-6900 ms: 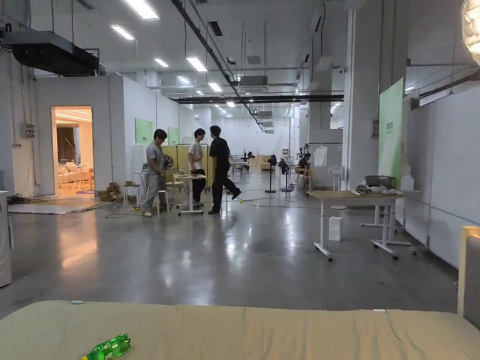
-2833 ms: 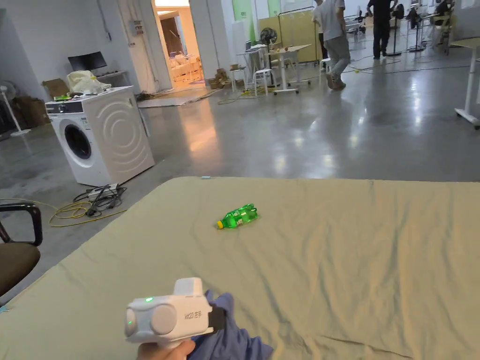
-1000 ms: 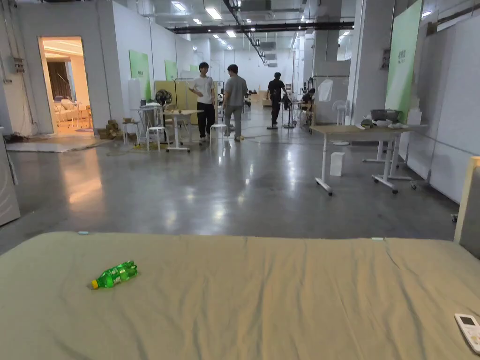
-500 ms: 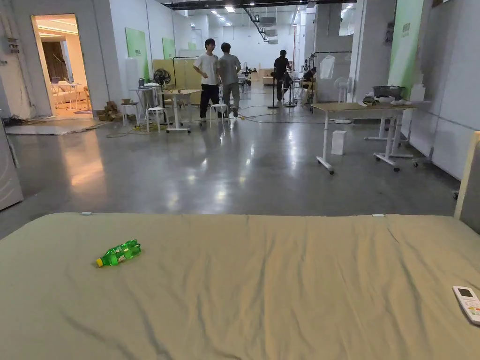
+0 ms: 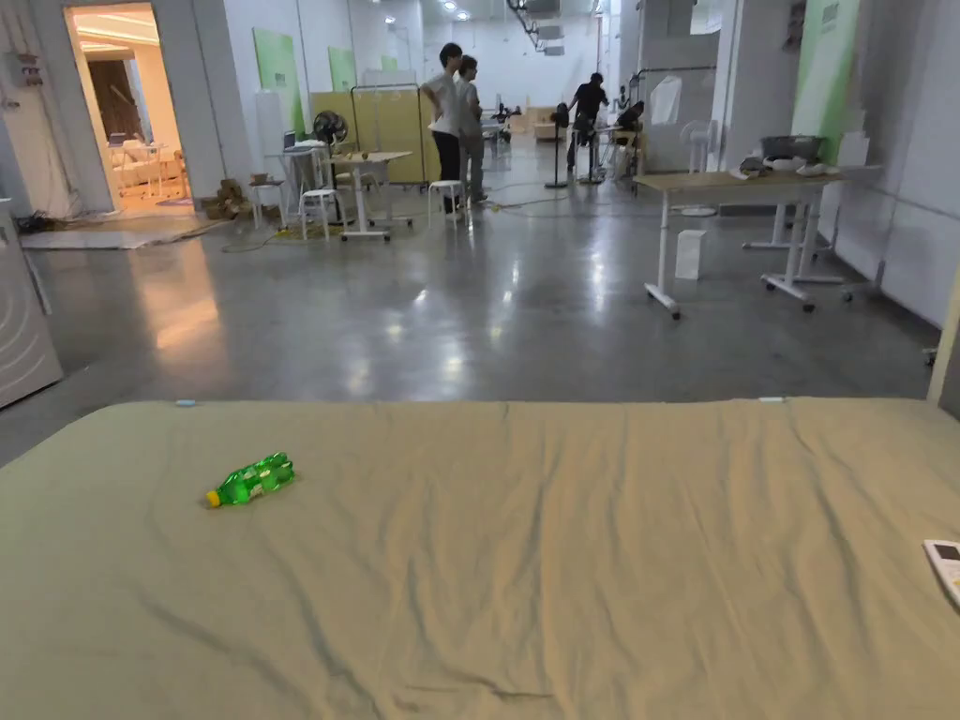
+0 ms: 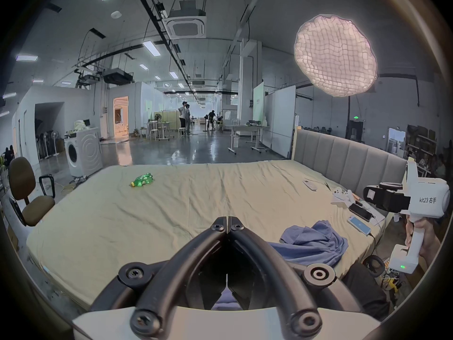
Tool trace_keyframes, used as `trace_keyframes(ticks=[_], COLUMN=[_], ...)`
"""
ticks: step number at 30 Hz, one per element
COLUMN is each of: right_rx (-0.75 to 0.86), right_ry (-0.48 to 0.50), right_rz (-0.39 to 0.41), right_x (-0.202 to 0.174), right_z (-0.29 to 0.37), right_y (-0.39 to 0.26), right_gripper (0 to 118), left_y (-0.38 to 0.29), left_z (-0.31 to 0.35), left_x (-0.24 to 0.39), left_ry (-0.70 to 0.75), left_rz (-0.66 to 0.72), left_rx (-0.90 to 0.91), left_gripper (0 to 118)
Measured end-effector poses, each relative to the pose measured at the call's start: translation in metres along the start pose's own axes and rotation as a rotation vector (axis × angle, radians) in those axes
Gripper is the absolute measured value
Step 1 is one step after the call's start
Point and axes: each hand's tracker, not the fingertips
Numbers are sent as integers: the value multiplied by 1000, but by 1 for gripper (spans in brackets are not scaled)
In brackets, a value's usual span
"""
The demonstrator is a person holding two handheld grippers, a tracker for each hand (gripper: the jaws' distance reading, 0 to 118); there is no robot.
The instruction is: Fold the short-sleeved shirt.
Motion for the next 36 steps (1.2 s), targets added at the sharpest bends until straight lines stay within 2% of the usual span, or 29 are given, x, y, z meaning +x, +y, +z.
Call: trace_keyframes(ticks=[5, 7, 9, 11, 13, 16, 19, 21, 23, 29, 31, 33, 34, 36], right_rx=[-27, -44, -65, -78, -91, -115, -116, -127, -144, -182, -185, -190, -194, -203], right_ry=[2, -5, -14, -18, -22, -23, -12, -19, -41, -77, -80, -77, -77, -76], right_rz=[-60, -56, -58, -70, -89, -92, -83, -89, -96, -110, -100, -100, -104, -111], right_x=[9, 11, 15, 18, 22, 27, 32, 33, 37, 45, 45, 46, 46, 46], right_z=[-3, -6, -11, -14, -17, -21, -18, -17, -16, -17, -16, -17, -19, -22], right_y=[-14, -18, -21, -25, -30, -37, -44, -46, -49, -57, -57, -59, -61, -63], right_gripper=[0, 0, 0, 0, 0, 0, 0, 0, 0, 0, 0, 0, 0, 0], left_y=[-5, -12, -21, -33, -47, -72, -96, -106, -110, -120, -116, -112, -112, -112], left_z=[-28, -51, -82, -120, -166, -225, -276, -300, -318, -344, -339, -330, -330, -337], left_x=[-17, -24, -35, -45, -50, -55, -61, -65, -72, -70, -60, -52, -49, -54], left_ry=[-10, 60, 32, -20, -42, -53, 0, 39, 53, 75, 84, 59, 63, 57], left_rz=[-4, 6, 45, 92, 99, 91, 32, 20, 67, 97, 50, 24, 24, 34], left_rx=[-51, -80, -160, -272, -412, -522, -630, -678, -683, -780, -772, -763, -767, -775], left_gripper=[0, 2, 20, 44, 63, 73, 89, 91, 90, 88, 78, 58, 52, 50])
